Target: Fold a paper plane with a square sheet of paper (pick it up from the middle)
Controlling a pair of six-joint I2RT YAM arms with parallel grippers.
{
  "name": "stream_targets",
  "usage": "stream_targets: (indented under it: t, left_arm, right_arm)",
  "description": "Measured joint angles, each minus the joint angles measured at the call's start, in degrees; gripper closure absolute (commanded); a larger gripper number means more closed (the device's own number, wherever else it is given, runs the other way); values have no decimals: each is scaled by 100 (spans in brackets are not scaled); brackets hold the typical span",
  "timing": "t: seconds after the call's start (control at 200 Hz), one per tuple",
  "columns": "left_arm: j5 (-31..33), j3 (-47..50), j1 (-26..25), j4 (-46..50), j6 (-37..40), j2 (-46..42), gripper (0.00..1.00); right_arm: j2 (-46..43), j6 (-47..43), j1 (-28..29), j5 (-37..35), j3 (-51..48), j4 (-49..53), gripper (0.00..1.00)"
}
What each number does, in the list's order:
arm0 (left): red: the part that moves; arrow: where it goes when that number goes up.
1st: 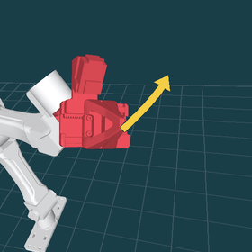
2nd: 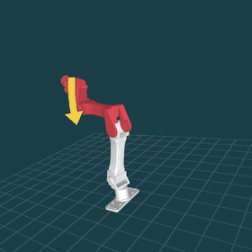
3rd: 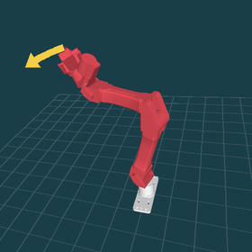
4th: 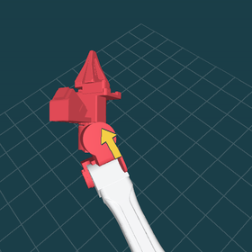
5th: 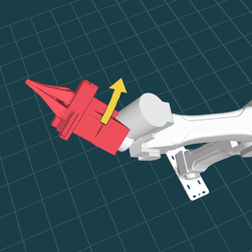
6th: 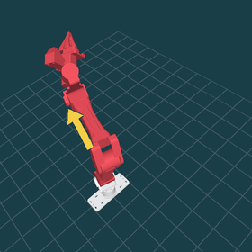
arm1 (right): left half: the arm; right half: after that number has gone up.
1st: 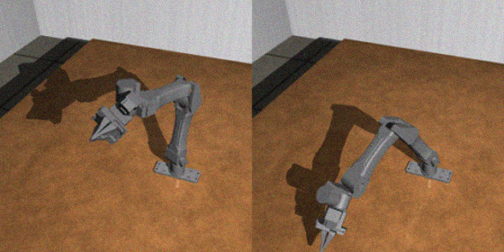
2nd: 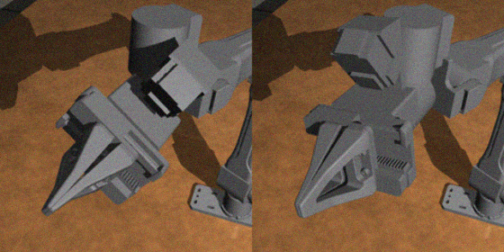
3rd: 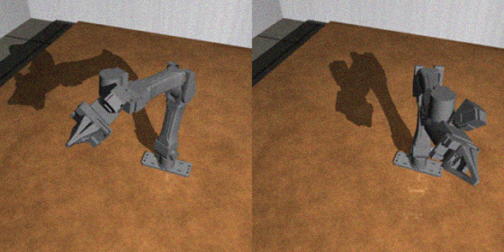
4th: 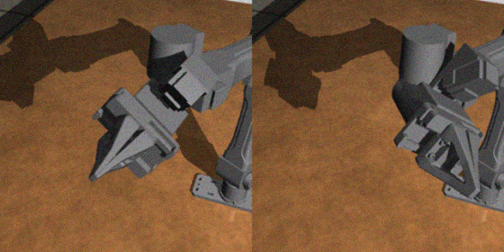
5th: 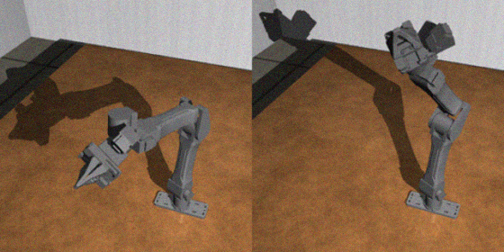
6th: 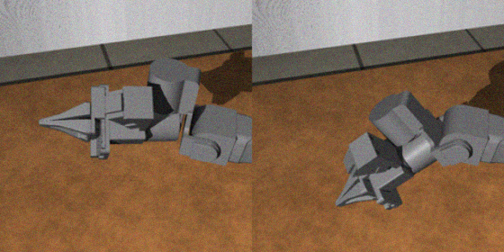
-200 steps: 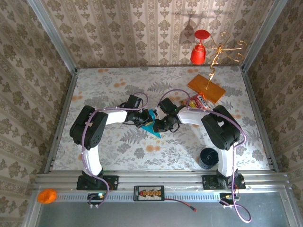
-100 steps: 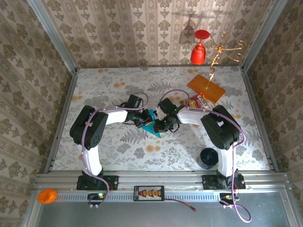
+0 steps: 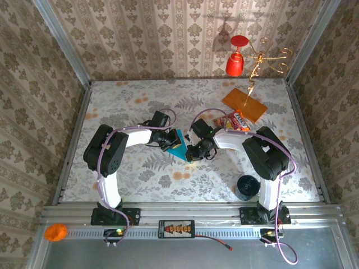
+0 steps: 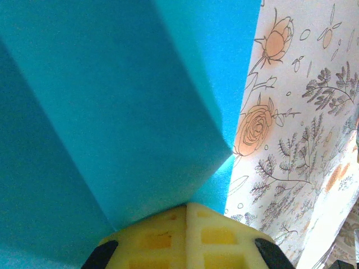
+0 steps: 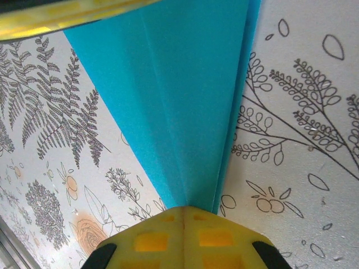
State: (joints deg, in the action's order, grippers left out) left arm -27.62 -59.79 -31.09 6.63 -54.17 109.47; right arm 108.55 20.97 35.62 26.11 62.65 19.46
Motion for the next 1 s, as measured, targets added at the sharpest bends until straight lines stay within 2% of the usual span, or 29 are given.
stream_targets:
  t: [0.39,0.565,0.73,1.0]
  left_arm:
    - [-2,0,0,-2,13,4,95]
    - [-2,-11,0,4,44,7,95]
    - [-2,-20,0,17,46,7,95]
    - [0,-26,-7,24,44,7,95]
  right_arm:
    - [-763,20,-151,48,-1060,-295,96]
    - [-988,57,-162,44,-1176,-149,95]
    - [-960,199,-149,42,-826,-160,97]
    - [-170,348,-59,-50,201,-306,98]
